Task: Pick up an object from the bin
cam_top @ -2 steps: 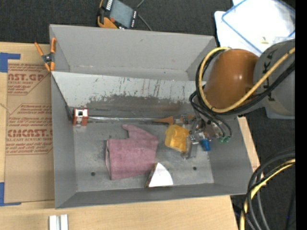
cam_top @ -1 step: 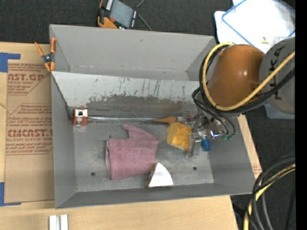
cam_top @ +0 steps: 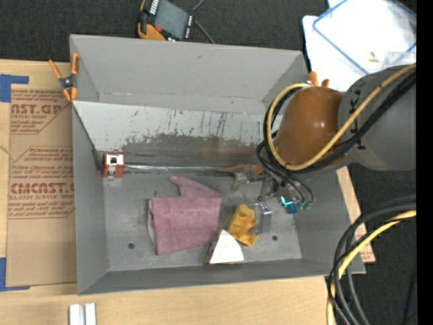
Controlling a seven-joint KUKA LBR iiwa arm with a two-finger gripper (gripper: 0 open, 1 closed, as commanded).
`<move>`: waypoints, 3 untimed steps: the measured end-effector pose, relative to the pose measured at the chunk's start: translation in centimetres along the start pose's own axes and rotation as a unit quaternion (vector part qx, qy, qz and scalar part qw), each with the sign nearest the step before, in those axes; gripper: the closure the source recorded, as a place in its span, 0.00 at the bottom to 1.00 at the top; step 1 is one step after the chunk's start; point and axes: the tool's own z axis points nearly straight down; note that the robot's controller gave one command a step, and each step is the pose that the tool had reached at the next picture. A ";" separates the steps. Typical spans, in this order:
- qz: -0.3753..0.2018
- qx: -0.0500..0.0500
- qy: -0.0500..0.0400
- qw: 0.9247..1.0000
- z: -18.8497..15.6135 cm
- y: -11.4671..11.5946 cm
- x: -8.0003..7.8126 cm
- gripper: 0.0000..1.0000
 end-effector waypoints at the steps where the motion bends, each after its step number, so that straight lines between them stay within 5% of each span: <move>1: -0.014 -0.001 0.003 1.000 5.2 -0.1 -0.5 0.00; 2: -0.044 0.000 -0.002 0.999 5.0 0.0 -0.1 0.00; 3: -0.141 -0.001 0.000 0.990 4.9 -0.6 0.3 0.00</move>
Offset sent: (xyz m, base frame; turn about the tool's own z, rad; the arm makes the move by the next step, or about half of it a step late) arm -0.0410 0.0024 -0.0460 -0.4889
